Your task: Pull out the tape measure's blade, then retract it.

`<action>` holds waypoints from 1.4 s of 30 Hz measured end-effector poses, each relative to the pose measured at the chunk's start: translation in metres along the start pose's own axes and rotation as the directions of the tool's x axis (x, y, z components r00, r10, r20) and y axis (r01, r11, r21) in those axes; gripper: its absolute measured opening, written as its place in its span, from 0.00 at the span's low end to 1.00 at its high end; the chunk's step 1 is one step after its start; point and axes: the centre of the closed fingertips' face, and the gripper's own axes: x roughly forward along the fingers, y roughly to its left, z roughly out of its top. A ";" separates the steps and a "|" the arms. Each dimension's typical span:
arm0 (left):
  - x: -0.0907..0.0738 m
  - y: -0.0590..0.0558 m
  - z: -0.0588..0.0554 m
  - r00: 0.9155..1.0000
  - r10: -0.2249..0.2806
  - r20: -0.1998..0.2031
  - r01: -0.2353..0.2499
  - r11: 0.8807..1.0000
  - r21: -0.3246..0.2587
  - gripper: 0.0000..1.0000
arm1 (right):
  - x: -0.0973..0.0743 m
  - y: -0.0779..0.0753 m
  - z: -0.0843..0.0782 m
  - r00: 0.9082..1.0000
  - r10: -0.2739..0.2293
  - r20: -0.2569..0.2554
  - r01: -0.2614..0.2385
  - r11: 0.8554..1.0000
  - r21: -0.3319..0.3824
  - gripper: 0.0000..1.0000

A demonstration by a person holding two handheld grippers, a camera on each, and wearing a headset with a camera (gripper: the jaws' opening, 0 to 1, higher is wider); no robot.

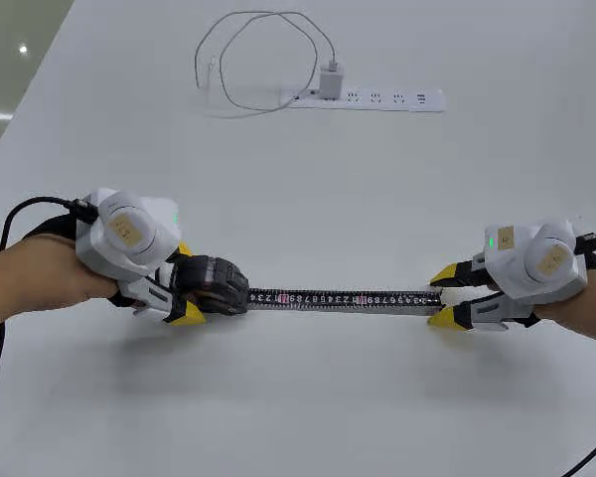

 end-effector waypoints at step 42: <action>-0.040 -0.004 0.007 0.963 0.162 0.213 -0.119 0.972 -0.201 0.57 | -0.016 0.008 0.028 0.970 -0.172 0.169 0.135 0.968 0.211 0.48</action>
